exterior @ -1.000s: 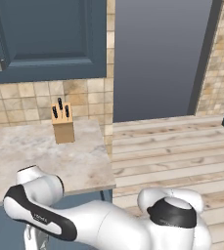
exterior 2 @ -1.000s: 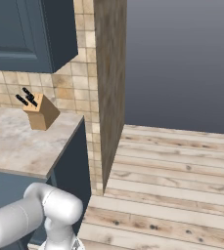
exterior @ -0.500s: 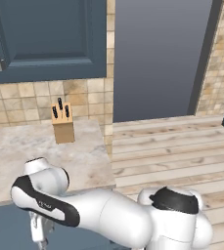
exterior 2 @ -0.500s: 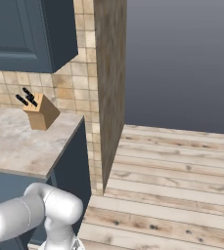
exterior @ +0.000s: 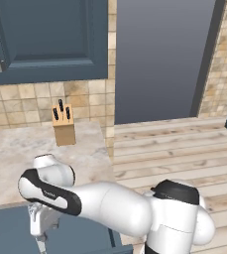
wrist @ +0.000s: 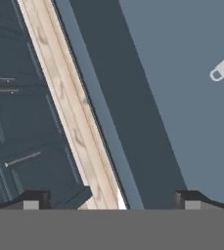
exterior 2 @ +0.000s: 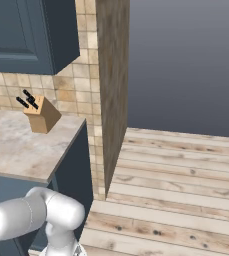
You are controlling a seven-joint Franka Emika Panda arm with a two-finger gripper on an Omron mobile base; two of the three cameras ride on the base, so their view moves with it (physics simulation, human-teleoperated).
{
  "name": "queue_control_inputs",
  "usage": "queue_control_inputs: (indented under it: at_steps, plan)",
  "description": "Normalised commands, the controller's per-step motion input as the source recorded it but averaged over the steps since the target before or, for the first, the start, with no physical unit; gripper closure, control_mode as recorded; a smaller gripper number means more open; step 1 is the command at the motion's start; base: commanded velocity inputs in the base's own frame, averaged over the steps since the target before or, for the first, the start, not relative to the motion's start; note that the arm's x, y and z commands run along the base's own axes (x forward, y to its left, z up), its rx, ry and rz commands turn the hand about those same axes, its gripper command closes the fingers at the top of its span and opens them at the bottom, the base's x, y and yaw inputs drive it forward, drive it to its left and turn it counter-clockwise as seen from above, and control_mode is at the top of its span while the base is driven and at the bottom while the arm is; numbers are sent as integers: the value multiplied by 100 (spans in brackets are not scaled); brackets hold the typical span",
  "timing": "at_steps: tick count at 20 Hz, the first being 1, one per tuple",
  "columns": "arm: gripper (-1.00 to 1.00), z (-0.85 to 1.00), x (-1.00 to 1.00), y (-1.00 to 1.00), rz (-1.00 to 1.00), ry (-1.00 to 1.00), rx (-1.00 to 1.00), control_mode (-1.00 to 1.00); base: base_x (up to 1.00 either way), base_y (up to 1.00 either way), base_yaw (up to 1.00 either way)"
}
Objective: Take the tongs from the drawer on the left and place them on the dining counter next to the tray containing the hot dog.
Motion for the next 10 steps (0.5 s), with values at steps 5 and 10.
queue_control_inputs:
  at_steps: [5, 10]
  plan:
    - [-100, -3, -1, 0, -25, 0, -15, -100, 0, 0, 0]
    - [-100, -3, 0, -7, -17, -3, -17, -100, 0, 0, 0]
